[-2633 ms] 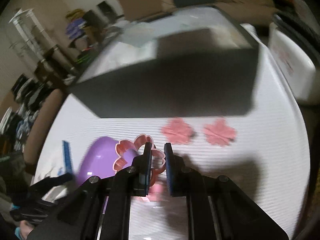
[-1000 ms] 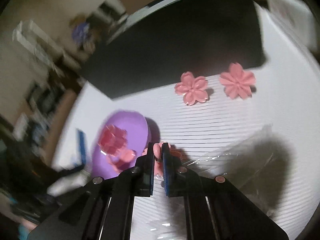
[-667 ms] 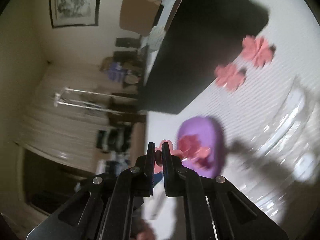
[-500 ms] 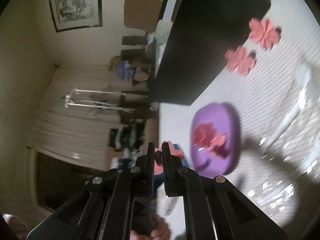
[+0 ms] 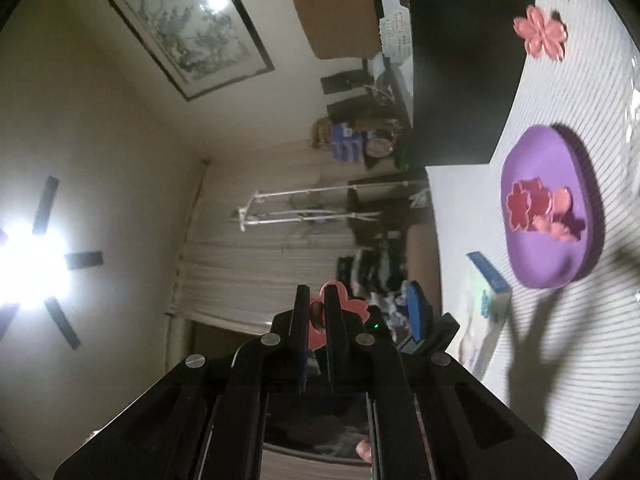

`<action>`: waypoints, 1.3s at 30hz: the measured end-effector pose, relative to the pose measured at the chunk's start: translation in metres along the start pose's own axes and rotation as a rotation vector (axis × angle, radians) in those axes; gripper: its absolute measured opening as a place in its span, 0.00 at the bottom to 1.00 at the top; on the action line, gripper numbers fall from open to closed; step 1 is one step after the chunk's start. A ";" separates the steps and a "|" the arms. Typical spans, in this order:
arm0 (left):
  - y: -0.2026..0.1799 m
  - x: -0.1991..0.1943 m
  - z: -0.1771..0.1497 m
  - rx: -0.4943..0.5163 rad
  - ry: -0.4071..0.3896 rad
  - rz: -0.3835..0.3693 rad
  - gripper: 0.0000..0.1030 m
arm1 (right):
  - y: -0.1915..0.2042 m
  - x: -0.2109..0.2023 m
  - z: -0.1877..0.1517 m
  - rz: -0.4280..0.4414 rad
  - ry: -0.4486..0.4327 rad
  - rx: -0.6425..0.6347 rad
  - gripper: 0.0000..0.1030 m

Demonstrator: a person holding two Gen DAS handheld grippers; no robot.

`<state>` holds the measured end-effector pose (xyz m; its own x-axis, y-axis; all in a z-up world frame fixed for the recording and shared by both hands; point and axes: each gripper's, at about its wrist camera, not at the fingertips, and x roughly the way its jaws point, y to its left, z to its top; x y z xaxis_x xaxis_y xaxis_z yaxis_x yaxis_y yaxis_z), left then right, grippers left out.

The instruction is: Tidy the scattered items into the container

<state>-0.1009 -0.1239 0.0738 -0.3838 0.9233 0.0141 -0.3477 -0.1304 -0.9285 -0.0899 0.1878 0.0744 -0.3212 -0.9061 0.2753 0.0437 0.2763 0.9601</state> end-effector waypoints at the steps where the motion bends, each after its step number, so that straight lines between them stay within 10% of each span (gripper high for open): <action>1: 0.003 0.001 0.001 -0.009 0.002 -0.001 0.95 | 0.000 0.000 0.000 -0.011 0.003 0.002 0.06; 6: 0.016 0.006 0.005 -0.043 0.004 0.010 0.91 | -0.004 0.000 -0.004 -0.032 0.020 0.010 0.06; 9: 0.021 0.004 0.000 -0.077 0.006 0.008 0.59 | -0.007 0.001 -0.002 -0.041 0.012 0.019 0.07; 14: 0.022 0.001 -0.002 -0.081 -0.006 0.045 0.40 | -0.020 0.002 0.002 -0.076 -0.001 0.040 0.09; 23: 0.022 -0.007 0.001 -0.076 -0.047 0.121 0.40 | -0.026 0.012 0.008 -0.142 -0.003 0.028 0.16; 26: 0.021 -0.018 0.009 -0.062 -0.080 0.230 0.40 | -0.030 -0.002 0.014 -0.258 -0.060 0.034 0.62; 39: 0.018 0.048 0.016 0.333 0.073 0.906 0.40 | 0.049 0.005 -0.013 -0.772 0.017 -0.496 0.63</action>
<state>-0.1387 -0.0875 0.0641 -0.5752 0.4413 -0.6888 -0.1751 -0.8889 -0.4233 -0.0766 0.1927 0.1232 -0.4164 -0.7874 -0.4546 0.2252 -0.5737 0.7875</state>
